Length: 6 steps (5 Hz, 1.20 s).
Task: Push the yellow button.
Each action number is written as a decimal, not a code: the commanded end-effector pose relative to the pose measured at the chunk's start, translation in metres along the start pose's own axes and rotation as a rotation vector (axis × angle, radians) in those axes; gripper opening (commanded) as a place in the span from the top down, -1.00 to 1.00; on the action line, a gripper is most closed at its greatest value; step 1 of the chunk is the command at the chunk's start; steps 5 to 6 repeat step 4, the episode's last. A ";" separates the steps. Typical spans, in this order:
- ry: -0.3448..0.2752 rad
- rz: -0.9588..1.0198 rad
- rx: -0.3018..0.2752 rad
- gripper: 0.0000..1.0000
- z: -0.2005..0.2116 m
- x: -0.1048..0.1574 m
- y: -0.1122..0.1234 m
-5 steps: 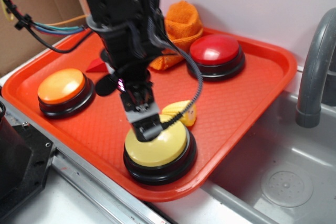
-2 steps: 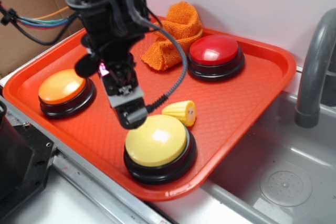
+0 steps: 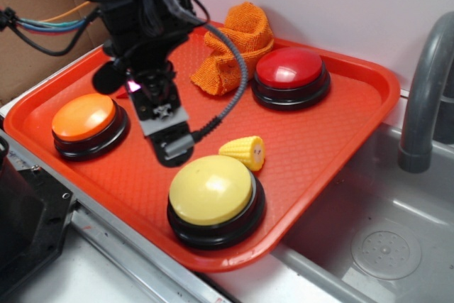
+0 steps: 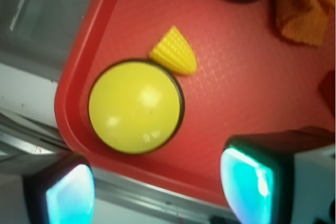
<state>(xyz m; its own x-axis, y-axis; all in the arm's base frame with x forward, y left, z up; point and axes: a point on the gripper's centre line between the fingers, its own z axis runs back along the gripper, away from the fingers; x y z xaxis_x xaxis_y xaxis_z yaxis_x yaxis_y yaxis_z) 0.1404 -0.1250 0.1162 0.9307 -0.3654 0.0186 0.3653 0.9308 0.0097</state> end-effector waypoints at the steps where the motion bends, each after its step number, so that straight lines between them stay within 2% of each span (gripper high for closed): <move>1: -0.051 0.018 -0.088 -1.00 0.027 0.005 -0.007; 2: -0.050 0.013 -0.070 -1.00 0.034 0.004 -0.007; 3: -0.018 0.013 -0.044 -1.00 0.042 0.005 -0.006; 4: -0.056 -0.012 -0.003 -1.00 0.049 0.005 -0.006; 6: -0.056 -0.012 -0.003 -1.00 0.049 0.005 -0.006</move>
